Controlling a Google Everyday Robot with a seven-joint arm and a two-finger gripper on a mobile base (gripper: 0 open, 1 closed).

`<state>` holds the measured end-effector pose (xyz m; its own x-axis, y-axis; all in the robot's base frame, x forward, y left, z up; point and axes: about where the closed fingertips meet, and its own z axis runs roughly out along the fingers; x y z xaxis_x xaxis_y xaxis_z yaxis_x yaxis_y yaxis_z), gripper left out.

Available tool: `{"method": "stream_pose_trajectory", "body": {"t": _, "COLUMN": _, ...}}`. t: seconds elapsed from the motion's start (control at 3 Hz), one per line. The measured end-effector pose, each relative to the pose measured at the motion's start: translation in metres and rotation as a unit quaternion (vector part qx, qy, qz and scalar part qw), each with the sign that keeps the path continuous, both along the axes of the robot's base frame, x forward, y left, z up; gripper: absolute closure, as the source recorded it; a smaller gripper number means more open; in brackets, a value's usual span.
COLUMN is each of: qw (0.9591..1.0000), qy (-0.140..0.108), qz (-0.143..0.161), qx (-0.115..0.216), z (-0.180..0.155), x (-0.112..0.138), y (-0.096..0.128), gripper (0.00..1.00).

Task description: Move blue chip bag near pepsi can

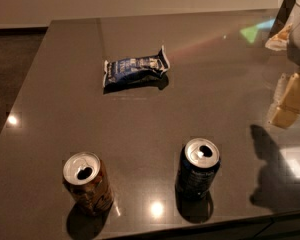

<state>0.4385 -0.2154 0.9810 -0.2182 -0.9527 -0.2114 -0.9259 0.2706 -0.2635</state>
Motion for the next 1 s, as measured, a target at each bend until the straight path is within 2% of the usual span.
{"method": "stream_pose_trajectory", "body": {"t": 0.33, "qw": 1.0000, "qy": -0.001, "qz": 0.000, "qx": 0.004, "z": 0.002, "x": 0.003, "y": 0.002, "gripper": 0.00}}
{"method": "stream_pose_trajectory", "body": {"t": 0.67, "qw": 0.9994, "qy": -0.016, "qz": 0.018, "qx": 0.025, "z": 0.001, "x": 0.030, "y": 0.022, "gripper": 0.00}}
{"method": "stream_pose_trajectory", "body": {"t": 1.0, "qw": 0.9975, "qy": -0.033, "qz": 0.046, "qx": 0.044, "z": -0.004, "x": 0.070, "y": 0.051, "gripper": 0.00}}
